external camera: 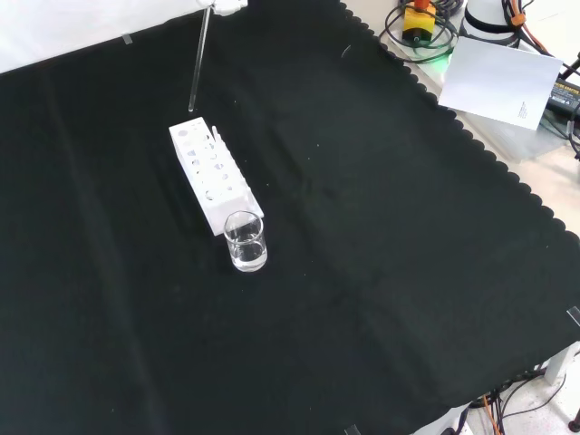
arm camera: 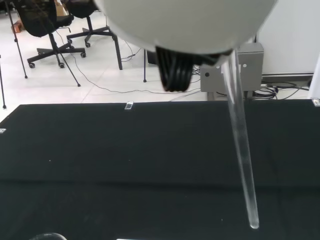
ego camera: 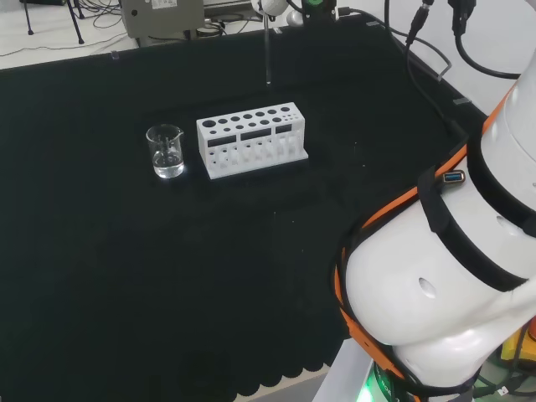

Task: Stir in the beaker to the left of the white test tube rack with the glass rod.

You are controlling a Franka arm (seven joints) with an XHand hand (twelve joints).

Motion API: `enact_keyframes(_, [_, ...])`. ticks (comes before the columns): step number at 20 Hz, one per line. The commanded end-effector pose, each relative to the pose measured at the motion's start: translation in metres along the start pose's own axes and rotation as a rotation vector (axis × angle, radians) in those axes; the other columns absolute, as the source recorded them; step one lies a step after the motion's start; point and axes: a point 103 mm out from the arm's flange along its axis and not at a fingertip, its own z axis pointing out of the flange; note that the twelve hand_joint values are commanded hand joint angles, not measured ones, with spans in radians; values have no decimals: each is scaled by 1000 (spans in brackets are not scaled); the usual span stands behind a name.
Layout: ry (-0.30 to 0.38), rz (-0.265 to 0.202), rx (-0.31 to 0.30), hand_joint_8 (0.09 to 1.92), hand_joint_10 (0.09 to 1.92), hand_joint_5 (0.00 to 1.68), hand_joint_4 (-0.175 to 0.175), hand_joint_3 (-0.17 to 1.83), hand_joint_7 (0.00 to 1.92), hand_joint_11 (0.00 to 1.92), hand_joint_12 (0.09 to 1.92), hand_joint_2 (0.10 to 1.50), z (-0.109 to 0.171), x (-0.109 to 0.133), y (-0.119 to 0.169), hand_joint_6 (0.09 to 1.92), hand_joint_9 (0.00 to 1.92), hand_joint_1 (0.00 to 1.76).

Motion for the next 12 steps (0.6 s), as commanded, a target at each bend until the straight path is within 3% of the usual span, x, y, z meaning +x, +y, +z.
enact_keyframes(1, [20, -45, 11, 1250, 1026, 1242, -175, 1083, 1207, 1718, 825, 479, 3, 21, 13, 749, 1643, 1319])
enact_keyframes(9, [67, -172, 4, 1247, 1025, 1247, -175, 1084, 1210, 1717, 825, 476, 10, 76, 35, 741, 1643, 1320])
enact_keyframes(12, [62, -182, -4, 1246, 1025, 1249, -175, 1085, 1211, 1717, 826, 475, 9, 89, 40, 738, 1644, 1320])
